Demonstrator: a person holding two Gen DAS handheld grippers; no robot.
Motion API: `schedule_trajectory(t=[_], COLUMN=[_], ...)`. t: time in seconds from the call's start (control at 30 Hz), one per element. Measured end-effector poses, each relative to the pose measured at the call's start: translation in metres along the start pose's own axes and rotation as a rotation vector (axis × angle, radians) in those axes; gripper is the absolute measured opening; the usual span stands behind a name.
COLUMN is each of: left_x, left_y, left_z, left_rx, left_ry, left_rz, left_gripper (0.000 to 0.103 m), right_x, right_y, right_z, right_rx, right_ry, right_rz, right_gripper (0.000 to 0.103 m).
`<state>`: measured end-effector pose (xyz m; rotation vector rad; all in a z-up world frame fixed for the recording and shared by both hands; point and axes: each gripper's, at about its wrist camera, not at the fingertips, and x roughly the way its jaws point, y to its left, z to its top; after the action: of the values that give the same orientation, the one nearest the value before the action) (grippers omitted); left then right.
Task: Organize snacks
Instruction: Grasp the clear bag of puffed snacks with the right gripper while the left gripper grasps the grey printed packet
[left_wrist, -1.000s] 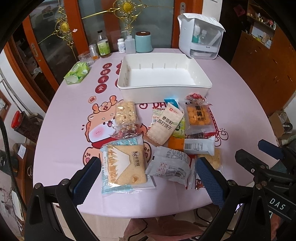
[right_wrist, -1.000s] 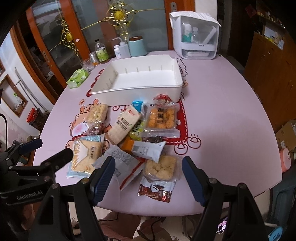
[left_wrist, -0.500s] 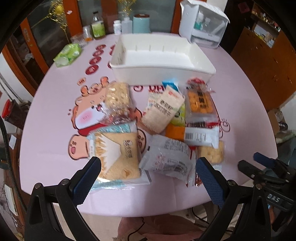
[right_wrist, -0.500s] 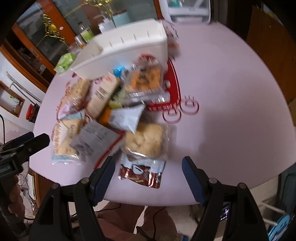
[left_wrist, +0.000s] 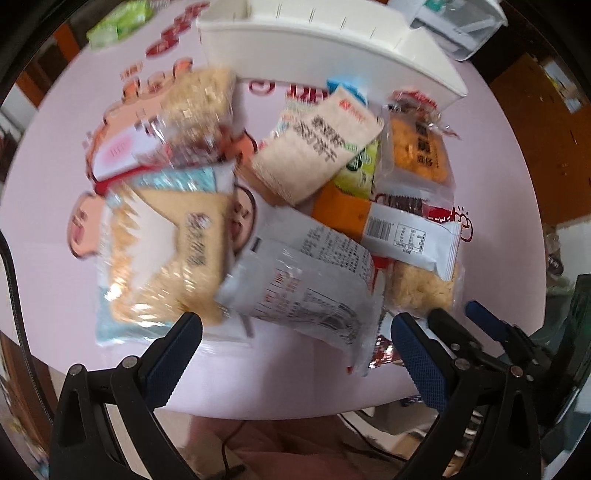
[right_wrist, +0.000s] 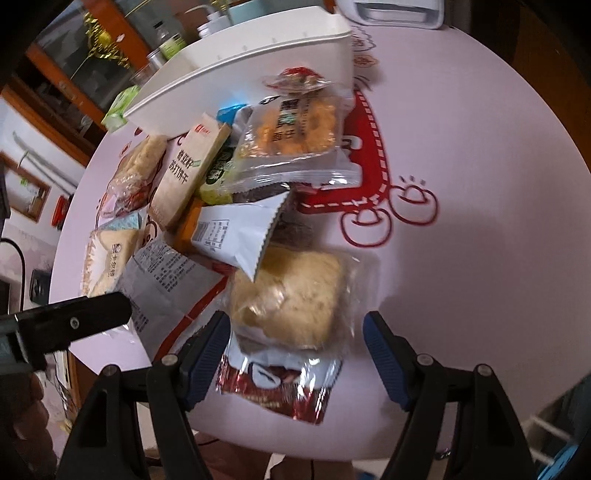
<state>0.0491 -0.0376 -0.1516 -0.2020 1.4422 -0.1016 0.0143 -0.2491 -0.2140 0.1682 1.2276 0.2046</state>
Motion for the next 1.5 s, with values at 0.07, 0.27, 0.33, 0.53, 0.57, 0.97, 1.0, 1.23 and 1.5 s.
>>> schedule_trajectory(t=[0.07, 0.27, 0.33, 0.53, 0.57, 0.97, 1.0, 1.23, 1.5], left_x=[0.006, 0.022, 0.029, 0.056, 0.060, 0.088, 0.086, 0.061, -0.005], left_y=[0.000, 0.002, 0.002, -0.003, -0.004, -0.019, -0.021, -0.036, -0.051], left_z=[0.001, 0.009, 0.012, 0.020, 0.020, 0.018, 0.017, 0.010, 0.005], left_rx=[-0.042, -0.181, -0.213, -0.276, -0.279, -0.277, -0.271, -0.198, -0.084], left_ry=[0.012, 0.033, 0.037, 0.100, 0.110, 0.107, 0.102, 0.043, -0.088], left_rz=[-0.014, -0.041, -0.020, -0.024, -0.018, -0.010, -0.014, -0.023, -0.033], left_gripper=[0.102, 0.101, 0.101, 0.101, 0.101, 0.069, 0.066, 0.058, 0.058], right_x=[0.005, 0.019, 0.024, 0.026, 0.026, 0.014, 0.010, -0.015, -0.071], right_y=[0.001, -0.004, -0.007, 0.005, 0.008, -0.006, -0.009, -0.022, -0.005], right_z=[0.003, 0.012, 0.015, 0.012, 0.012, 0.011, 0.013, 0.016, 0.027], right_rx=[-0.019, -0.003, 0.015, -0.051, -0.062, -0.047, -0.043, -0.018, -0.031], right_ry=[0.010, 0.033, 0.042, 0.025, 0.024, -0.032, -0.037, -0.080, -0.188], right_rz=[0.006, 0.028, 0.042, -0.008, -0.014, 0.061, 0.068, 0.078, 0.101], right_gripper=[0.075, 0.075, 0.076, 0.075, 0.073, 0.051, 0.051, 0.050, 0.050])
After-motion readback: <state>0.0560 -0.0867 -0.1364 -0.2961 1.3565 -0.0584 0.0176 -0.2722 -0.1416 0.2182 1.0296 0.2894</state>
